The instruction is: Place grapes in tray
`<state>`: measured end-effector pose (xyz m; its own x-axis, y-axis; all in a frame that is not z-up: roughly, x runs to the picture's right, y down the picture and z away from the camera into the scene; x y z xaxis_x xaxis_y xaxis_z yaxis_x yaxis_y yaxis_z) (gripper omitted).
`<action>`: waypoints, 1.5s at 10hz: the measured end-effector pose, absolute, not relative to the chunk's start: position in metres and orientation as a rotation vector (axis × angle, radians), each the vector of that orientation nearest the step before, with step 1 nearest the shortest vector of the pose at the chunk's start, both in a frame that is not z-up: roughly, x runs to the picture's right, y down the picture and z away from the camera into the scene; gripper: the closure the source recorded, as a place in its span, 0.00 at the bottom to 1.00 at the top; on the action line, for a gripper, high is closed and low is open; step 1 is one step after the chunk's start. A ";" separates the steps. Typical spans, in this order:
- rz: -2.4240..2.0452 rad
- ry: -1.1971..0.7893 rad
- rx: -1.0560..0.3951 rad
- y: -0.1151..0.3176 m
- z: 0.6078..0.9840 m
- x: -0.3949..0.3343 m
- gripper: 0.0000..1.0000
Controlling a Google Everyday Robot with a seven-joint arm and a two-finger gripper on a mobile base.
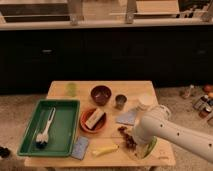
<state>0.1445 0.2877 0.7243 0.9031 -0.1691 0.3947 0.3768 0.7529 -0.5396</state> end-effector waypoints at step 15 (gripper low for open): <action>-0.216 -0.309 -0.469 0.281 0.768 0.132 0.20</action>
